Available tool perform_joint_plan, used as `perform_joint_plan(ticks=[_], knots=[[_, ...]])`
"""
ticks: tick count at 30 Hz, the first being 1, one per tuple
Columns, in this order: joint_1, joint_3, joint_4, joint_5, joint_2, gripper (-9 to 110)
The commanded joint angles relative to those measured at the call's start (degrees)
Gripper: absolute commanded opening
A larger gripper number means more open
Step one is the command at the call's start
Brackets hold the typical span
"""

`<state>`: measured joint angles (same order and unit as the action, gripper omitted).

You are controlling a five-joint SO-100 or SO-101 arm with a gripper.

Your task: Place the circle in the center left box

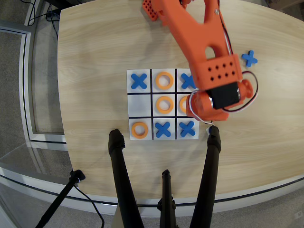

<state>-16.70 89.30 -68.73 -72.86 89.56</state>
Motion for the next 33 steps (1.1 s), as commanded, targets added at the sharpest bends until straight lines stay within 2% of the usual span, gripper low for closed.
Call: perform_joint_plan(ticks=[1, 9, 14, 20, 29, 33], knots=[[1.3, 0.6, -3.8, -0.4, 11.8, 13], [5.8, 22.7, -4.0, -3.2, 41.7, 13], [9.4, 41.8, -3.7, -6.2, 61.9, 13], [8.5, 62.9, -12.0, -9.5, 84.9, 13], [8.1, 84.1, -12.4, -9.9, 102.7, 11], [9.2, 89.2, -9.5, -9.9, 102.7, 7]])
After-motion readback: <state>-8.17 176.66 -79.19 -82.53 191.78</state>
